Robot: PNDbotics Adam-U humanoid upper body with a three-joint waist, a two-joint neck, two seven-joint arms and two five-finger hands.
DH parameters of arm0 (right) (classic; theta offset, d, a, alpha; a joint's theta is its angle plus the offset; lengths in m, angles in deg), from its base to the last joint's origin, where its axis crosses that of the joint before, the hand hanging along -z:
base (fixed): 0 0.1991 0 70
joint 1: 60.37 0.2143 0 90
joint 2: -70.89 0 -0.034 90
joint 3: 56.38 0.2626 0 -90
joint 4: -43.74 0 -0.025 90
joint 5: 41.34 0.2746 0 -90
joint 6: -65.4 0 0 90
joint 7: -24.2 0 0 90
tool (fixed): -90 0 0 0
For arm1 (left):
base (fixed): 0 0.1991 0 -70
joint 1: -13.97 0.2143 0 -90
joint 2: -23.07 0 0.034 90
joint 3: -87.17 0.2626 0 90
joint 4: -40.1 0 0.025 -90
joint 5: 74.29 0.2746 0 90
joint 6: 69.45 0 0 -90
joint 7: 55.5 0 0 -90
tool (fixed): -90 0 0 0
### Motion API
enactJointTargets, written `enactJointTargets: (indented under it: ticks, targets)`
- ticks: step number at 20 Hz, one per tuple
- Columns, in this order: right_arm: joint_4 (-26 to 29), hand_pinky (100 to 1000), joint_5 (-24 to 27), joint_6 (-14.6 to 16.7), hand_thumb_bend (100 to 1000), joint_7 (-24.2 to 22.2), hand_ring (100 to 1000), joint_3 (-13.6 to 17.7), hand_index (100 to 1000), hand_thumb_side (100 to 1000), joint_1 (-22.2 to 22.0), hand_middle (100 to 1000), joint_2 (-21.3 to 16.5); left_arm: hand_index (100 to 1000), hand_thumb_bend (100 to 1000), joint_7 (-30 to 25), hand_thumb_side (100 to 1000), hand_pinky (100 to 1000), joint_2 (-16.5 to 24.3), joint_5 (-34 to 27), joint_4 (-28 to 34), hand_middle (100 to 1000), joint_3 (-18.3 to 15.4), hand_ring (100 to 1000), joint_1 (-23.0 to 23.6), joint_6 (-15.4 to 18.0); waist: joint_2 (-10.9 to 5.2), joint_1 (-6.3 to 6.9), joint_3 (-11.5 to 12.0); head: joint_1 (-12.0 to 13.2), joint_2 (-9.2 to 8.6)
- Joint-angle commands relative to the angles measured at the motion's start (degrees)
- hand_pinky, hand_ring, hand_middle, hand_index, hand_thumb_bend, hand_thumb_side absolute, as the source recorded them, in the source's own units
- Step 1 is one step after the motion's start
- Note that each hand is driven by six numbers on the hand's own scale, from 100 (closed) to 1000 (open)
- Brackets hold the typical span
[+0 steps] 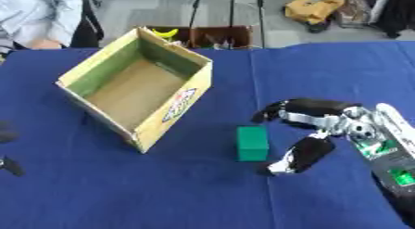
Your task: Pick up objects on the table and place them in the box.
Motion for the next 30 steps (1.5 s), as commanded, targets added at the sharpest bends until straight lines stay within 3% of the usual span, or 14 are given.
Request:
enactJointTargets:
  ticks: [1,10,17,23,30]
  targets:
    - [-0.2,828,-1.3,0.2,495,0.6,903,0.0,995,559,1.3,867,-0.3,889,133,-0.2,947,307,0.8,0.0,0.7,706,0.1,712,-0.2,0.1,-0.89,-0.08,0.1,-0.1,-0.87]
    - [-3.2,822,-6.1,1.2,452,2.8,900,-1.4,993,569,2.1,873,0.5,889,130,-0.4,947,306,0.6,0.0,0.7,707,0.2,712,-0.3,0.1,-0.46,-0.18,0.4,-0.3,-1.92]
    - [-5.2,816,-6.6,1.5,404,3.9,892,-2.0,974,566,2.0,858,0.9,887,126,-0.4,947,305,0.5,0.0,0.7,707,0.2,712,-0.4,0.0,-0.13,-0.25,0.5,-0.3,-2.13]
    - [-6.4,798,-7.1,0.4,283,6.5,873,-2.1,942,572,2.2,833,1.2,887,119,-0.5,945,303,0.5,0.1,0.7,706,0.3,712,-0.5,0.0,0.03,-0.23,0.7,-0.4,-2.26]
    - [-8.0,770,-7.4,-0.9,135,10.0,844,-2.4,883,519,2.2,767,1.4,887,116,-0.4,942,302,0.4,0.2,0.6,705,0.3,713,-0.5,-0.2,0.15,-0.27,0.9,-0.3,-2.19]
